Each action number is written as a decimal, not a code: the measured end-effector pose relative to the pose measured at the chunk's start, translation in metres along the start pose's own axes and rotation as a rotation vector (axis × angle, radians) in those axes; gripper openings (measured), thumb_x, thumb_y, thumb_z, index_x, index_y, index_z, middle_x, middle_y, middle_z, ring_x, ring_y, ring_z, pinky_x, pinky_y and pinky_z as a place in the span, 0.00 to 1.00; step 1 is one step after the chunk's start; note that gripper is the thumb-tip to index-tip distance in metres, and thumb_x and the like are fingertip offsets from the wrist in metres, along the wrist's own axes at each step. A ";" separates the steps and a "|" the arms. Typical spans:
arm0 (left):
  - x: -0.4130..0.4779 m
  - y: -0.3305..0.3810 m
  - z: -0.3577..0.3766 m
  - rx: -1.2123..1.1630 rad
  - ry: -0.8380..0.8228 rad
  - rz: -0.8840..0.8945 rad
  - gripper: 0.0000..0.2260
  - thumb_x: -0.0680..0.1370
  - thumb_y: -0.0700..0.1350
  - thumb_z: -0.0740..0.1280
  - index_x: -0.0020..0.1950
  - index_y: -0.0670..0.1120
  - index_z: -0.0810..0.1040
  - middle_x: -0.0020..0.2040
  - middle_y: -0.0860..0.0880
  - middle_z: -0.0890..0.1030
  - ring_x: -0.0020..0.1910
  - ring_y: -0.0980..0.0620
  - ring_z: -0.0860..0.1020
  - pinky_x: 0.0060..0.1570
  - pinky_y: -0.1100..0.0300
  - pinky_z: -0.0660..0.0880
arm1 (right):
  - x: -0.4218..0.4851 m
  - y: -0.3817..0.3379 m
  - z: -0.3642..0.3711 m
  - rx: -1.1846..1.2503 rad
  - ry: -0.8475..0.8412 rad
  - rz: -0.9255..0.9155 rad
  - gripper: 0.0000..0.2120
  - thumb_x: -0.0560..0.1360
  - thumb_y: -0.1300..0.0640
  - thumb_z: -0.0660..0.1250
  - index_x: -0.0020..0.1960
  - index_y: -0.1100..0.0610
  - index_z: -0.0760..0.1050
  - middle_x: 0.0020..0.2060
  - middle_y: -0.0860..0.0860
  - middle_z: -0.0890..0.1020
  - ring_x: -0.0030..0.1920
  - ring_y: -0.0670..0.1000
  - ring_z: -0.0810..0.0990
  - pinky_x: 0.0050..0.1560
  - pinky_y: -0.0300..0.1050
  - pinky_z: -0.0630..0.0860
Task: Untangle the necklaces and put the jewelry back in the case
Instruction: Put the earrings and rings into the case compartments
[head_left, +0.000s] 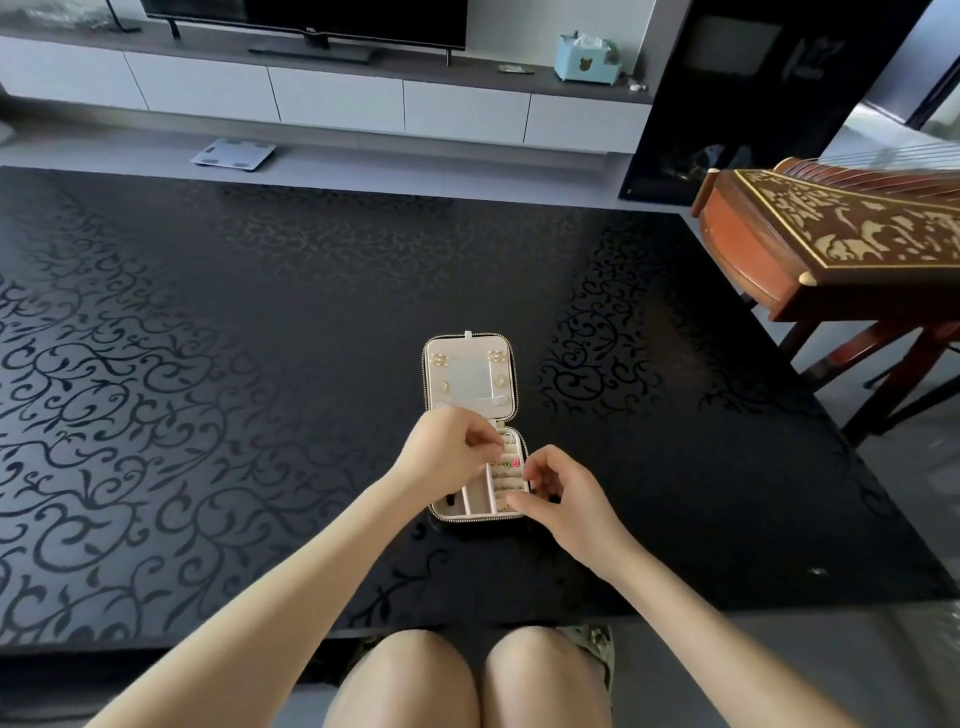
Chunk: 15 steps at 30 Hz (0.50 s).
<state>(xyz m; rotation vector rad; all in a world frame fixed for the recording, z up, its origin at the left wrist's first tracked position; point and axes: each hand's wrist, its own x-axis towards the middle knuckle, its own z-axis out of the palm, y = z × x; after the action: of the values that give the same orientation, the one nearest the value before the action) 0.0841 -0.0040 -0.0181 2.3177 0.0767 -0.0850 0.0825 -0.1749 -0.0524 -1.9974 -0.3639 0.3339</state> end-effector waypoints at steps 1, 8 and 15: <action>0.006 0.002 0.001 0.046 -0.009 -0.007 0.06 0.75 0.43 0.68 0.49 0.46 0.84 0.45 0.53 0.83 0.42 0.58 0.77 0.39 0.71 0.68 | 0.000 0.000 -0.001 0.004 -0.008 0.006 0.09 0.70 0.64 0.71 0.42 0.56 0.71 0.35 0.47 0.72 0.33 0.39 0.68 0.38 0.32 0.69; 0.032 0.009 0.005 0.284 -0.094 -0.081 0.07 0.75 0.48 0.68 0.50 0.50 0.83 0.51 0.53 0.82 0.53 0.51 0.76 0.46 0.64 0.67 | 0.001 0.000 -0.003 -0.028 -0.025 -0.019 0.08 0.70 0.62 0.71 0.44 0.57 0.72 0.36 0.48 0.72 0.33 0.39 0.69 0.39 0.31 0.68; 0.042 0.009 0.013 0.414 -0.134 -0.187 0.10 0.74 0.49 0.66 0.50 0.47 0.83 0.50 0.50 0.83 0.51 0.48 0.76 0.48 0.58 0.74 | 0.003 0.004 -0.003 -0.070 -0.025 -0.031 0.09 0.70 0.61 0.71 0.44 0.54 0.72 0.37 0.47 0.72 0.35 0.39 0.70 0.41 0.31 0.69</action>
<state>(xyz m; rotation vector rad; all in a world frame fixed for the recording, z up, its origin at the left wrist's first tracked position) 0.1266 -0.0185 -0.0242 2.7043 0.2259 -0.3818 0.0863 -0.1774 -0.0547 -2.0553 -0.4276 0.3311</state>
